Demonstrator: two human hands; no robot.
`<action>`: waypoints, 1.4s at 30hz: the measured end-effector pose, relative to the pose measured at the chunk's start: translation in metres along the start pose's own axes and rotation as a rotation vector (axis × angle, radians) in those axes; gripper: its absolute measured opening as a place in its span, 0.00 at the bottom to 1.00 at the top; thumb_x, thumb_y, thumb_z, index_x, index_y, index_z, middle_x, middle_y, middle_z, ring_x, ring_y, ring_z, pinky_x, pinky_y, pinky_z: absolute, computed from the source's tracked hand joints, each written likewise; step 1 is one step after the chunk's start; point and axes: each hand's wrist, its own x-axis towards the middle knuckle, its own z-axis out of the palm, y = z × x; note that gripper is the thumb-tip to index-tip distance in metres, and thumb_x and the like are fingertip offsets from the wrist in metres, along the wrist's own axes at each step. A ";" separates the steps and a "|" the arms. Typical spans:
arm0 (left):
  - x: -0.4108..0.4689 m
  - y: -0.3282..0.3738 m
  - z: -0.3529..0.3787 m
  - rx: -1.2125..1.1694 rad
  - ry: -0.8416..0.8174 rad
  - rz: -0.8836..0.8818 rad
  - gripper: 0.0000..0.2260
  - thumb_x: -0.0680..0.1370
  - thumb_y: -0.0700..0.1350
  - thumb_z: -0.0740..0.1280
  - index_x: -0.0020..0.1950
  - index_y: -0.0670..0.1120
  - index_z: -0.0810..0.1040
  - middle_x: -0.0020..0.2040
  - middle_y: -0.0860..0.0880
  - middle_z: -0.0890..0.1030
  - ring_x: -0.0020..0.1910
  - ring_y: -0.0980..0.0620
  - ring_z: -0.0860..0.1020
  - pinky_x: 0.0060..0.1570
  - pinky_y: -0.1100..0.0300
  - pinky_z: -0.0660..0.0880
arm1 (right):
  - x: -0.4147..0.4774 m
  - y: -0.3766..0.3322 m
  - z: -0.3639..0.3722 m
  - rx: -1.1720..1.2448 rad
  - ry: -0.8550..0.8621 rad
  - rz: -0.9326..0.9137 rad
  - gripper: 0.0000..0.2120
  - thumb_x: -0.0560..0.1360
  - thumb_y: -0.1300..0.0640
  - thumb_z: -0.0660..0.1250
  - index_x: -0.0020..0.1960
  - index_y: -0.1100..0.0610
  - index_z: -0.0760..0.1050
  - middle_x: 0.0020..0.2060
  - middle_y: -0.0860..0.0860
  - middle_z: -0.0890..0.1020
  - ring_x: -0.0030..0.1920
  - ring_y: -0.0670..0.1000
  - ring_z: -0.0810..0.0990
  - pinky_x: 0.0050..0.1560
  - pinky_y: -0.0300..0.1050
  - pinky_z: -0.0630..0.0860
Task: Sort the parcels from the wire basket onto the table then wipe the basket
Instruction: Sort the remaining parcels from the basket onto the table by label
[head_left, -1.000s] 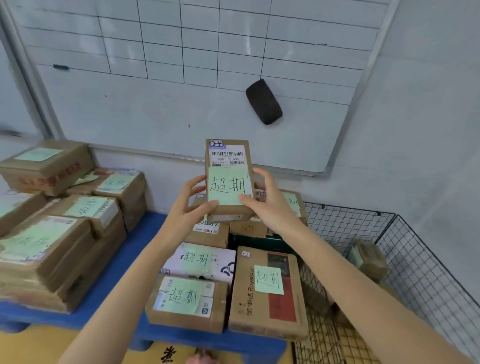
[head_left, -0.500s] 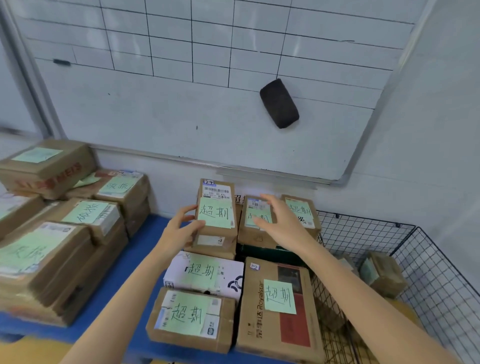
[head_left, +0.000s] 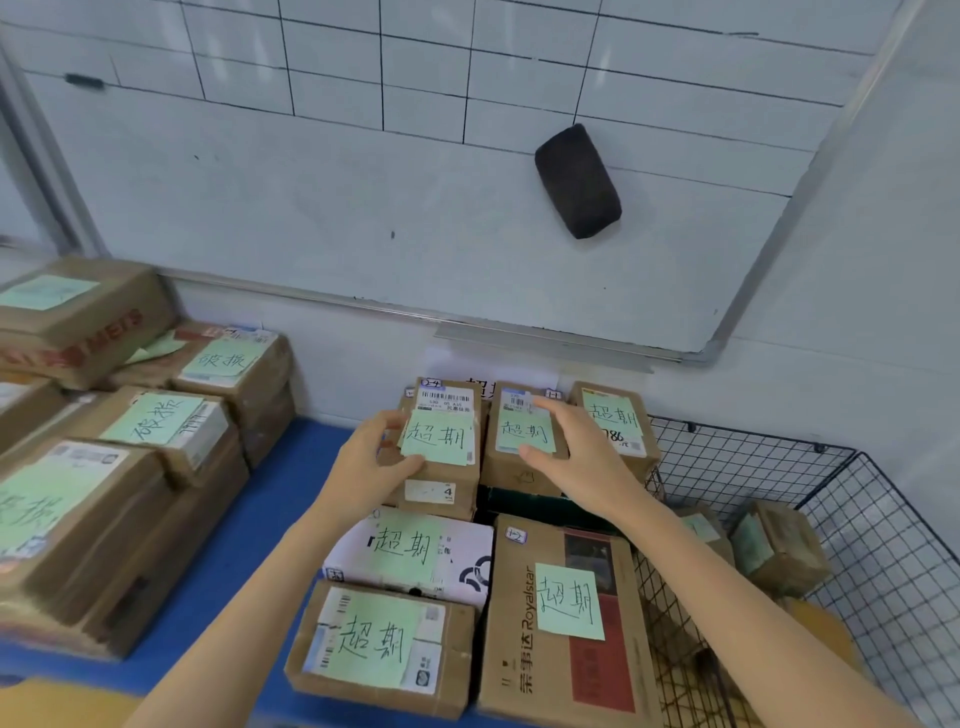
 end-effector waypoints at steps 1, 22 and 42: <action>0.000 -0.001 0.000 0.064 -0.027 0.015 0.25 0.74 0.49 0.74 0.68 0.55 0.71 0.63 0.57 0.75 0.61 0.58 0.73 0.58 0.57 0.72 | 0.001 0.001 0.001 -0.002 0.000 -0.006 0.30 0.78 0.46 0.67 0.77 0.48 0.61 0.72 0.47 0.68 0.72 0.47 0.65 0.72 0.51 0.64; 0.048 -0.001 0.025 0.495 0.029 0.188 0.30 0.72 0.53 0.74 0.72 0.54 0.69 0.69 0.53 0.74 0.66 0.47 0.69 0.58 0.49 0.73 | 0.002 0.040 -0.016 -0.204 0.014 -0.028 0.33 0.78 0.41 0.65 0.78 0.44 0.56 0.77 0.45 0.59 0.77 0.50 0.57 0.75 0.59 0.62; -0.002 0.053 0.019 0.823 0.104 0.456 0.32 0.71 0.65 0.57 0.70 0.50 0.75 0.67 0.47 0.76 0.66 0.42 0.73 0.63 0.45 0.69 | -0.037 0.029 -0.029 -0.361 0.063 -0.027 0.34 0.79 0.39 0.61 0.80 0.45 0.53 0.79 0.49 0.55 0.80 0.53 0.48 0.78 0.59 0.51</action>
